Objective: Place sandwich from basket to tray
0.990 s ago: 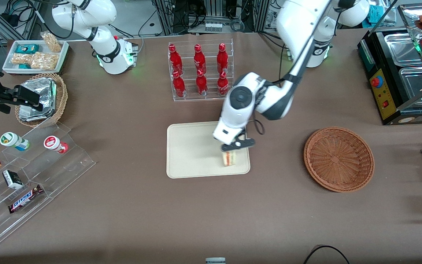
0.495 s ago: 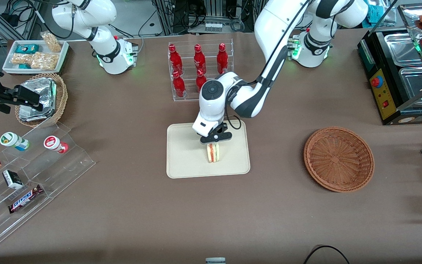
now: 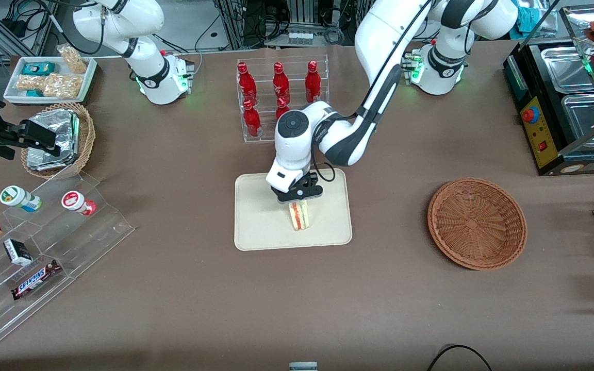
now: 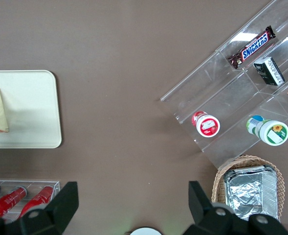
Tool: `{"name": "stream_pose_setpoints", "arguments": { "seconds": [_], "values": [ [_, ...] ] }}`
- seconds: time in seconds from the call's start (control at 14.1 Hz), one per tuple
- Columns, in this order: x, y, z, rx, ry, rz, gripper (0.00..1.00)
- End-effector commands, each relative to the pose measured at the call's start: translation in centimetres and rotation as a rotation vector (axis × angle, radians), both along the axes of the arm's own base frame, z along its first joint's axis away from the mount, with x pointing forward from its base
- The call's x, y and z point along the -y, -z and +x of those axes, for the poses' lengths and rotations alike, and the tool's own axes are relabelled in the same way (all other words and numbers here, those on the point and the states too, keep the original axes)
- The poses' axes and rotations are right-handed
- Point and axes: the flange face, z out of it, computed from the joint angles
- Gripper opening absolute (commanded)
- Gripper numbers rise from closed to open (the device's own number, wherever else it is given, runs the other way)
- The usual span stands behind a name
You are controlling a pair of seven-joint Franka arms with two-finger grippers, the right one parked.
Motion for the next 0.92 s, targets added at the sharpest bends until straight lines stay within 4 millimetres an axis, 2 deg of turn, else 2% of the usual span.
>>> {"name": "stream_pose_setpoints", "arguments": {
  "seconds": [0.0,0.07,0.14,0.21,0.28,0.42,0.49,0.64,0.85],
  "values": [
    [-3.5,-7.8,0.9,-0.005,-0.005,0.049,1.0],
    [-4.4,-9.9,0.7,-0.026,0.019,0.068,1.0],
    [-5.9,-10.8,1.2,-0.054,0.002,0.09,1.0],
    [-8.3,-11.4,2.4,-0.093,-0.051,0.118,1.0],
    [-9.8,-11.6,3.1,-0.116,-0.064,0.141,1.0],
    [-14.0,-11.5,5.5,-0.136,-0.12,0.157,1.0],
    [-15.6,-11.8,6.1,-0.142,-0.096,0.157,1.0],
    [-20.9,-12.8,7.4,-0.164,-0.048,0.152,1.0],
    [-27.8,-14.5,8.0,-0.18,0.003,0.138,1.0]
  ]
}}
